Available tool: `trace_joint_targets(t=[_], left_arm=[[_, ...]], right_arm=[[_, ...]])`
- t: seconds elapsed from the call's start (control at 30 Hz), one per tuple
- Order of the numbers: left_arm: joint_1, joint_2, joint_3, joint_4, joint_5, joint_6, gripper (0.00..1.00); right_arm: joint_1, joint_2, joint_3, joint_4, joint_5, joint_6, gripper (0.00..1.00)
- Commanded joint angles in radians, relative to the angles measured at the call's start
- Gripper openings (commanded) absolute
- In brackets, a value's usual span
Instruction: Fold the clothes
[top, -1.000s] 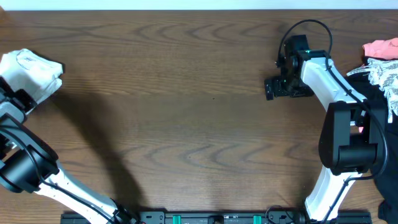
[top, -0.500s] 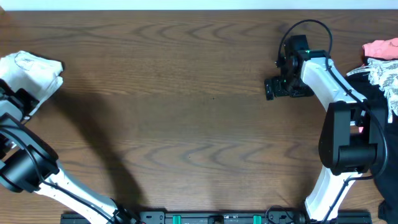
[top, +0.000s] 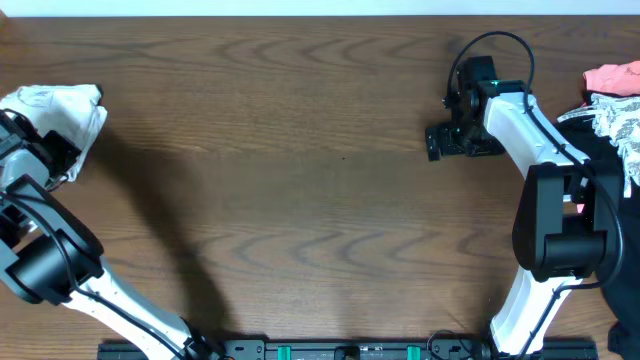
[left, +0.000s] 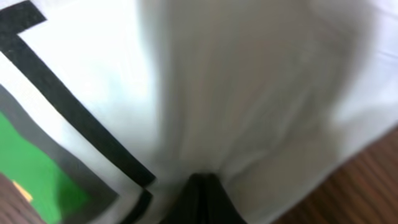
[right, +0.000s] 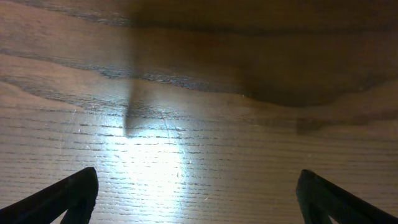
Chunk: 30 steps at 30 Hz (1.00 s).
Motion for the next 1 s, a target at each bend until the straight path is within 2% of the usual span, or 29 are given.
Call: trace_joint_targets(t=[0.0, 0.1, 0.3, 0.33, 0.43, 0.53, 0.57, 0.6, 0.7, 0.97], left_arm=[[-0.005, -0.082, -0.008, -0.002, 0.004, -0.019, 0.06], [-0.005, -0.134, -0.007, 0.022, -0.041, -0.018, 0.06], [-0.022, -0.31, -0.007, 0.033, -0.023, -0.055, 0.09], [-0.033, -0.343, -0.007, 0.031, -0.005, -0.083, 0.22], [-0.076, -0.415, -0.007, 0.033, 0.078, -0.145, 0.4], [-0.135, -0.457, -0.007, 0.035, 0.163, -0.159, 0.6], [-0.158, -0.463, -0.007, 0.035, 0.196, -0.162, 0.74], [-0.181, -0.466, -0.007, 0.035, 0.226, -0.169, 0.99], [-0.255, -0.465, -0.009, 0.028, 0.291, -0.176, 0.98], [-0.366, -0.465, -0.009, 0.013, 0.29, -0.176, 0.98]], right_arm=[[-0.006, 0.007, -0.006, 0.002, 0.007, 0.014, 0.99], [-0.006, 0.007, -0.006, 0.002, 0.007, 0.014, 0.99], [-0.006, 0.007, -0.006, 0.002, 0.007, 0.014, 0.99], [-0.006, 0.007, -0.006, 0.002, 0.007, 0.014, 0.99], [-0.006, 0.007, -0.006, 0.002, 0.007, 0.014, 0.99], [-0.006, 0.007, -0.006, 0.003, 0.007, 0.014, 0.99], [-0.006, 0.007, -0.006, 0.002, 0.007, 0.014, 0.99], [-0.006, 0.007, -0.006, 0.002, 0.007, 0.014, 0.99], [-0.006, 0.007, -0.006, 0.002, 0.007, 0.014, 0.99], [-0.006, 0.007, -0.006, 0.002, 0.007, 0.014, 0.99]])
